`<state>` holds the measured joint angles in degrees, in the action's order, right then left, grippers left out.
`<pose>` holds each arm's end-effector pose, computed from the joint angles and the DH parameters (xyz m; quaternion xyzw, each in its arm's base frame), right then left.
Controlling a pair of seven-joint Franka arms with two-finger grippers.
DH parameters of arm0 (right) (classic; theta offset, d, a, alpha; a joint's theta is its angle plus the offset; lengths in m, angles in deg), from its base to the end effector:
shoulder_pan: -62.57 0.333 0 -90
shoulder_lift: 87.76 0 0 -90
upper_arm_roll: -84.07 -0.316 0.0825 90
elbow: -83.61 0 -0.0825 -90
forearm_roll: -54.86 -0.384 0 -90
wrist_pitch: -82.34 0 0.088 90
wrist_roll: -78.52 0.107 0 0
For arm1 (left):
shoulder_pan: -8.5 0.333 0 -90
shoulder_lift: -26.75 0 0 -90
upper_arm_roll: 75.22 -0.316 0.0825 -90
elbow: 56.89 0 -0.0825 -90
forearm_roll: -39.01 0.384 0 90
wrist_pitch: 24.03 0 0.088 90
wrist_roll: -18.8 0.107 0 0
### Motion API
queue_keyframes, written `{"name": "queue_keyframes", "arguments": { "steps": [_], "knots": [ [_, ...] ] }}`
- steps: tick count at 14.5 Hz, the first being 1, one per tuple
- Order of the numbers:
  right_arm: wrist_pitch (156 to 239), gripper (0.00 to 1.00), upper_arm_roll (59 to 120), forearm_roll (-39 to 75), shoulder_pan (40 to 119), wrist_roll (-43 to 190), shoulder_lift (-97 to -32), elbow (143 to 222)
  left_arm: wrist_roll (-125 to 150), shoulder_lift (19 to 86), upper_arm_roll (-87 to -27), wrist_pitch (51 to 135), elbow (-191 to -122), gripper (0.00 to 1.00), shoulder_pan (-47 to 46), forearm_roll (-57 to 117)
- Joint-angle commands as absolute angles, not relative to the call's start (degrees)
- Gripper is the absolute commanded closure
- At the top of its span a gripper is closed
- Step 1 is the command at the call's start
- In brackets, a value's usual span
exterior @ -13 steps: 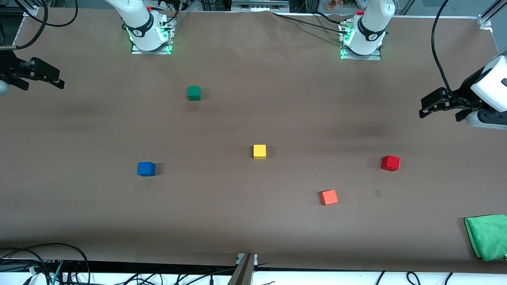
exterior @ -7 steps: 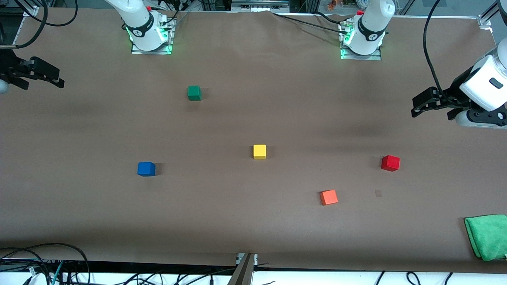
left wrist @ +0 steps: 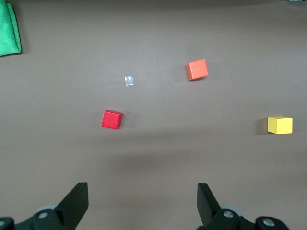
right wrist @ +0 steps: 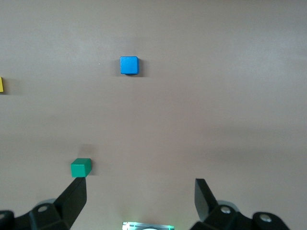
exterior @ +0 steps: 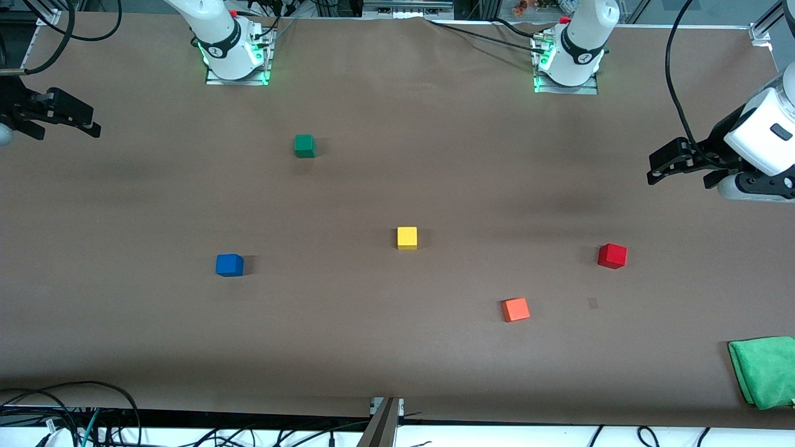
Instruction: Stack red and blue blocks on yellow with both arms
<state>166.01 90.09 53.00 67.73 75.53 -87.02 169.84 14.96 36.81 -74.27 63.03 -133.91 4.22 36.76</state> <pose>0.5473 -0.0040 0.6388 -0.9993 -0.0199 0.0282 0.0165 0.6009 -0.0584 0.6248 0.9997 -0.0130 -0.0018 0.0210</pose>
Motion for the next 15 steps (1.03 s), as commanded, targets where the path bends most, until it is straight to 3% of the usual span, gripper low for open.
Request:
{"name": "queue_keyframes", "arguments": {
  "steps": [1,15],
  "knots": [
    [165.8,0.00,89.9,53.3,67.5,74.8,-87.6,170.0,15.5,36.6,-74.3,62.4,-133.8,0.00,4.1,38.0],
    [165.7,0.00,89.5,54.0,67.7,75.3,-87.1,169.8,15.6,36.9,-74.3,62.5,-133.9,0.00,4.1,38.0]
  ]
}}
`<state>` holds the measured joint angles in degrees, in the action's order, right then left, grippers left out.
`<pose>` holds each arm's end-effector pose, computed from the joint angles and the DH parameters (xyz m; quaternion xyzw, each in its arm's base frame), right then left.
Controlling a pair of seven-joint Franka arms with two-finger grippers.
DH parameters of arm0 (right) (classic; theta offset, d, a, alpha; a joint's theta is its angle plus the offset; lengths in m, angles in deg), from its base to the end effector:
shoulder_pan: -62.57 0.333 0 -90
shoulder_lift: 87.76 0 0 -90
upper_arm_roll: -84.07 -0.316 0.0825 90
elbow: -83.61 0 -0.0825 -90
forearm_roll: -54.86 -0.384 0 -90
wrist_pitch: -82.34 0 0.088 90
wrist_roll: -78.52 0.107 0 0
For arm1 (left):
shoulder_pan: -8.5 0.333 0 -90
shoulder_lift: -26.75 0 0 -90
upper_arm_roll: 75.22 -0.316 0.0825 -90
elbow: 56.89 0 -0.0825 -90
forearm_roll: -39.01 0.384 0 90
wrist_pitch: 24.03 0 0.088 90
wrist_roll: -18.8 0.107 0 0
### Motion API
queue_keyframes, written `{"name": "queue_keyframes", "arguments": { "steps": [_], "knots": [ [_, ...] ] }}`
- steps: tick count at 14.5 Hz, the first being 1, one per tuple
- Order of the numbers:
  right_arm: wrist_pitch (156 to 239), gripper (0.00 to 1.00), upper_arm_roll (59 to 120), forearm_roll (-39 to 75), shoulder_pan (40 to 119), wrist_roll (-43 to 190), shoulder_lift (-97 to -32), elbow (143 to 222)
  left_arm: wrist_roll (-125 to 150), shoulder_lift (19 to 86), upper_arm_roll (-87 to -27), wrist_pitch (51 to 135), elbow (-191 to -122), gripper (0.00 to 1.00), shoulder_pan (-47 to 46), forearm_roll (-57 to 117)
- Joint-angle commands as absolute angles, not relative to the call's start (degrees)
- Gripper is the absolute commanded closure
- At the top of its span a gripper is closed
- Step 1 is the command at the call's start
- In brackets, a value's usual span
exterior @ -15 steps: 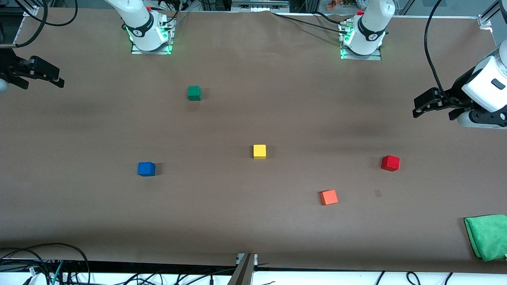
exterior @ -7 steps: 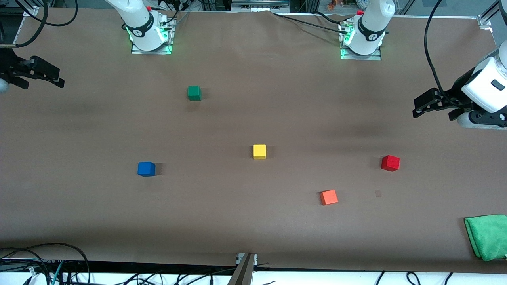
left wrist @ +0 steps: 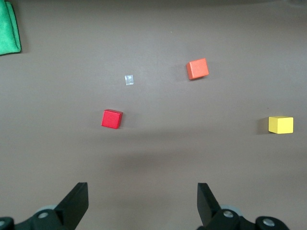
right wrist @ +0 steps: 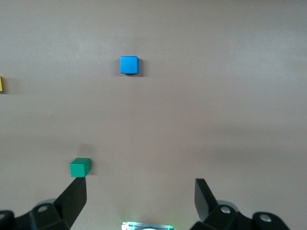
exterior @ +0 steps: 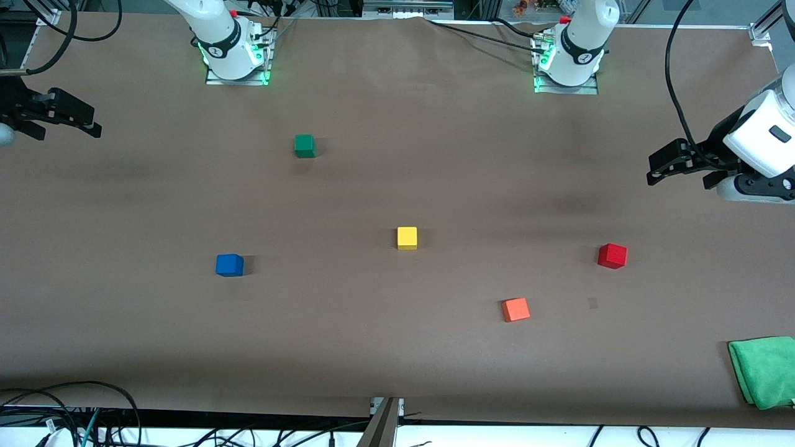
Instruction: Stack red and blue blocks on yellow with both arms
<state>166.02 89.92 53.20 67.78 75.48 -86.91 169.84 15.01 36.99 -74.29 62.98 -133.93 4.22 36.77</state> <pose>0.5480 -0.0023 0.6378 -0.9992 -0.0221 0.0292 0.0146 0.6017 -0.0582 0.6226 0.9997 -0.0132 -0.0040 0.0207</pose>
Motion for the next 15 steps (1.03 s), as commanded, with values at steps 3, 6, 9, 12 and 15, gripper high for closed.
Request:
{"name": "queue_keyframes", "arguments": {
  "steps": [3,6,9,12,15],
  "knots": [
    [166.1,0.00,89.5,53.9,67.7,75.3,-86.7,169.7,15.7,37.0,-74.3,62.5,-133.9,0.00,4.1,38.0],
    [167.7,0.00,89.2,53.8,68.1,75.3,-86.6,169.4,15.7,37.0,-74.4,62.5,-133.9,0.00,4.1,37.8],
    [167.8,0.00,89.3,53.6,68.1,74.9,-86.6,169.4,18.9,36.8,-75.7,62.4,-133.8,0.00,4.4,37.5],
    [168.3,0.00,89.3,53.5,68.0,74.8,-86.6,169.4,21.9,36.8,-77.4,61.3,-134.0,0.00,4.4,37.3],
    [168.3,0.00,89.3,53.5,68.0,74.7,-86.3,169.4,21.8,37.8,-77.4,61.7,-134.8,0.00,4.5,36.8]
  ]
}}
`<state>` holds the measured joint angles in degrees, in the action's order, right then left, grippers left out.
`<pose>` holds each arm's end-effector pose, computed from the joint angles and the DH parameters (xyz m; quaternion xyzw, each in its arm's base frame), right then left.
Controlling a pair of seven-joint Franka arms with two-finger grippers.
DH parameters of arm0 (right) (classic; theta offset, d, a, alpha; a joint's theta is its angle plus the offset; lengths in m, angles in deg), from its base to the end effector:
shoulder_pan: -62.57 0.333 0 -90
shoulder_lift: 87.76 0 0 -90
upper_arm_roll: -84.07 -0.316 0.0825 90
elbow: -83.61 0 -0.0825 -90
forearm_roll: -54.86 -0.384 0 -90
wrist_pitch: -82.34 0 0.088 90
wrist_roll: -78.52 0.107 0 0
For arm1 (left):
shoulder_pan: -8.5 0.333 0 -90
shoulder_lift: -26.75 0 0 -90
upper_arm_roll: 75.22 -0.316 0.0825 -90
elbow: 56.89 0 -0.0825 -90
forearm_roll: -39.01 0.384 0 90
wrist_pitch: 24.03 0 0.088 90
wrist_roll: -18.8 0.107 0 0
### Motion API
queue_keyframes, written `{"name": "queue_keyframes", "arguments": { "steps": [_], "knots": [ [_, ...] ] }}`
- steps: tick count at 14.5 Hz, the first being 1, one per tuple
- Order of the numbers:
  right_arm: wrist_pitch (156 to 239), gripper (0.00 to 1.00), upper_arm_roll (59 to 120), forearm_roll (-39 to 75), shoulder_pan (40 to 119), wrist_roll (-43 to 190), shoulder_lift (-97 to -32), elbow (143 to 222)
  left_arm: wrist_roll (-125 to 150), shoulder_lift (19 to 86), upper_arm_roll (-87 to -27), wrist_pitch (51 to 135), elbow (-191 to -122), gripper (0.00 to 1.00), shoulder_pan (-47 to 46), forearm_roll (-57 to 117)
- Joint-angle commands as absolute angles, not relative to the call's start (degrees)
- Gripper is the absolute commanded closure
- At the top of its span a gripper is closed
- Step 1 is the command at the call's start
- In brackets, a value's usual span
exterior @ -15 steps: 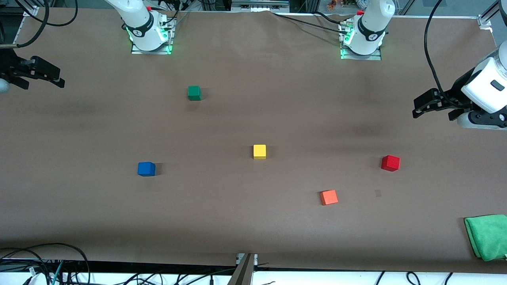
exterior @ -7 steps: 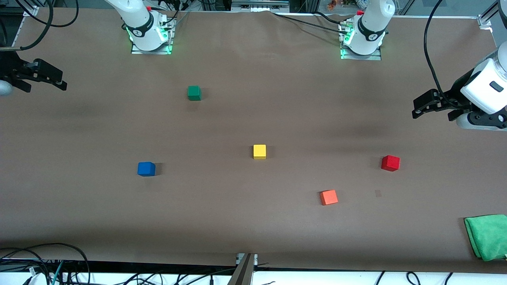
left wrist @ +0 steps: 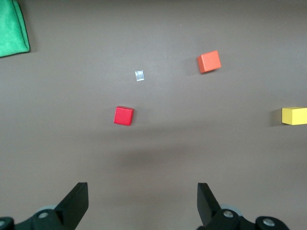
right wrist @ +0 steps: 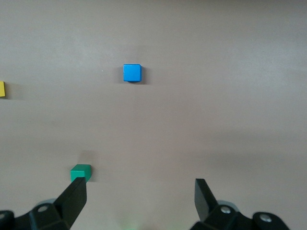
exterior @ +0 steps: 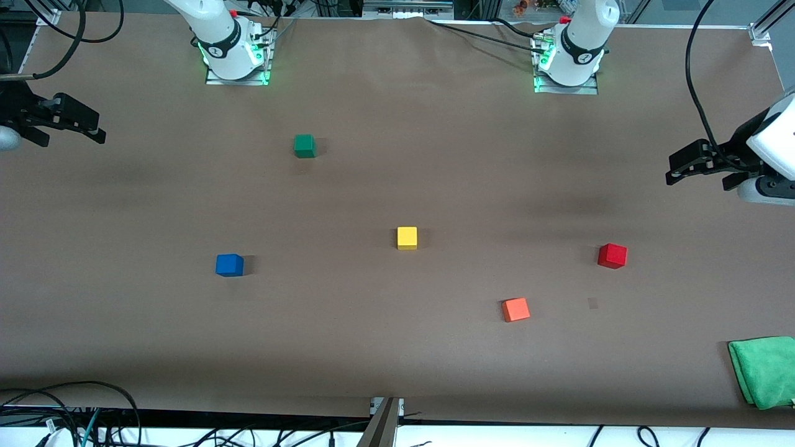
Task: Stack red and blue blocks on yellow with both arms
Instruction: 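Move the left gripper down over the red cube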
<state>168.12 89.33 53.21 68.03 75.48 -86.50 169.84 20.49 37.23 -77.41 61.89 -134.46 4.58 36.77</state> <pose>0.5542 0.0058 0.6369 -0.9994 -0.0291 0.0145 0.0137 0.6030 -0.0250 0.6142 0.9992 -0.0311 -0.0185 0.0160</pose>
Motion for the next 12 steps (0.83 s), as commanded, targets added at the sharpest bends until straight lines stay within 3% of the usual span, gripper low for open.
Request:
{"name": "queue_keyframes", "arguments": {
  "steps": [1,6,12],
  "knots": [
    [168.4,0.00,89.3,53.5,68.1,74.7,-86.3,169.4,21.7,38.3,-77.4,62.0,-134.8,0.00,4.5,36.7],
    [167.8,0.00,89.3,53.5,68.1,74.7,-86.3,169.5,24.6,42.9,-77.6,64.0,-137.8,0.00,5.6,37.4],
    [167.8,0.00,89.3,53.5,68.1,74.7,-86.3,169.5,32.9,44.1,-81.5,84.1,-151.2,0.00,6.2,36.8]
  ]
}}
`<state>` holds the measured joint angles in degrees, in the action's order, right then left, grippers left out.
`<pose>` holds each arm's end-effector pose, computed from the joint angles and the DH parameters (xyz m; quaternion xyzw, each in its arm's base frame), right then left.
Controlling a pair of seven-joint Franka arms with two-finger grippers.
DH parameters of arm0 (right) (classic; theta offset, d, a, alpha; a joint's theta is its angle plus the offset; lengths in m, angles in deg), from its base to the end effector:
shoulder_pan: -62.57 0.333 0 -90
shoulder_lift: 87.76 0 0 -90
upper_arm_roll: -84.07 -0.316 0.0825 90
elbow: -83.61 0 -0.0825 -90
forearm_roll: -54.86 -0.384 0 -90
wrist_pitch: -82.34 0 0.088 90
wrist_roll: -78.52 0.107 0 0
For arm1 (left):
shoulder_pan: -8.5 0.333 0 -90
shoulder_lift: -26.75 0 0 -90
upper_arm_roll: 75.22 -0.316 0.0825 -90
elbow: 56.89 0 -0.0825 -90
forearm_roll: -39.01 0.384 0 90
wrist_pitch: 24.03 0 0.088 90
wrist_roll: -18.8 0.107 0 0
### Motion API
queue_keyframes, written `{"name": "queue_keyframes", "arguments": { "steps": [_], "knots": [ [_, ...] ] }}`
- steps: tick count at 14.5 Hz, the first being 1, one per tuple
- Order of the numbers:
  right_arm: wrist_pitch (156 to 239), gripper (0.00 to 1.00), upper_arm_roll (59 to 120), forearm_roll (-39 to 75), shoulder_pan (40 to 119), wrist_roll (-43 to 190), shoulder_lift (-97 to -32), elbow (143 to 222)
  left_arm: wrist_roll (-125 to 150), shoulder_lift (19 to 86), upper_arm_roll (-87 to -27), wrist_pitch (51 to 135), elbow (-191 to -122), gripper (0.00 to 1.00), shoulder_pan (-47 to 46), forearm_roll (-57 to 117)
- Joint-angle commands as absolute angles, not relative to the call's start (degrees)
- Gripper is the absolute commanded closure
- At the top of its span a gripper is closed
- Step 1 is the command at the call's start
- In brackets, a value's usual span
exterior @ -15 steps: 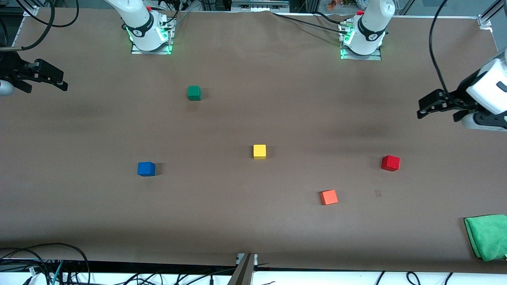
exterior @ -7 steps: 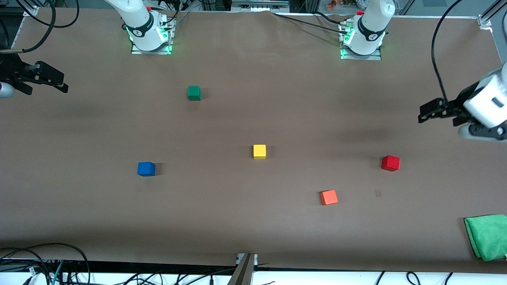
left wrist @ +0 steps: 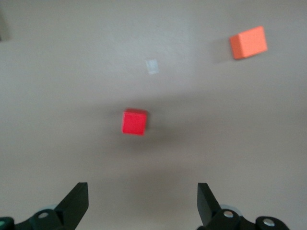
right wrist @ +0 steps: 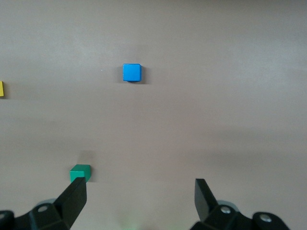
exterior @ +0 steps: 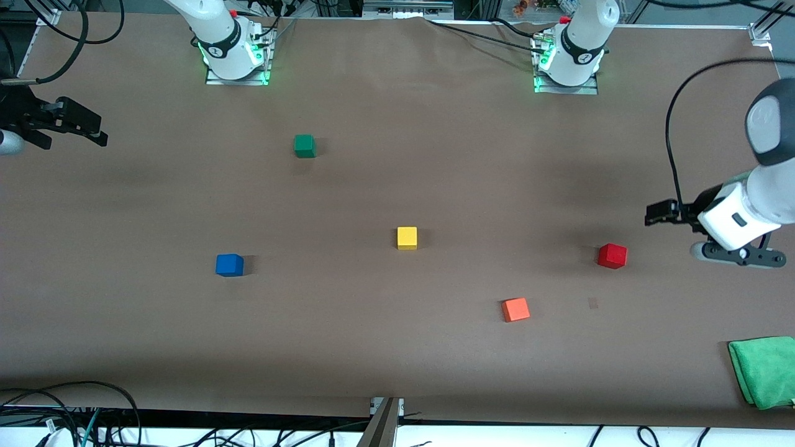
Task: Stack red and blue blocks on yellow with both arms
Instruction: 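Move the left gripper down over the red cube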
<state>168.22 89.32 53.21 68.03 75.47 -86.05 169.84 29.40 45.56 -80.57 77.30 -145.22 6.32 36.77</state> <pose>0.5567 0.0061 0.6327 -0.9993 -0.0292 0.0176 0.0135 0.6474 0.0255 0.4566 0.9968 -0.0617 -0.0491 0.0098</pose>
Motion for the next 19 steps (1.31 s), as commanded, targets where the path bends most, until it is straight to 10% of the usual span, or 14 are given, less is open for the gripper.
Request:
{"name": "queue_keyframes", "arguments": {
  "steps": [1,9,19],
  "knots": [
    [167.8,0.00,89.3,53.5,68.1,74.7,-86.3,169.5,34.2,44.5,-82.1,87.6,-153.1,0.00,6.2,36.8],
    [167.8,0.00,89.3,53.5,68.1,74.7,-86.3,169.5,33.4,46.9,-82.1,109.3,-167.0,0.00,5.1,33.5],
    [167.7,0.00,89.3,53.5,68.1,74.7,-86.2,169.5,36.2,56.1,-82.0,114.2,-163.5,0.00,6.7,33.3]
  ]
}}
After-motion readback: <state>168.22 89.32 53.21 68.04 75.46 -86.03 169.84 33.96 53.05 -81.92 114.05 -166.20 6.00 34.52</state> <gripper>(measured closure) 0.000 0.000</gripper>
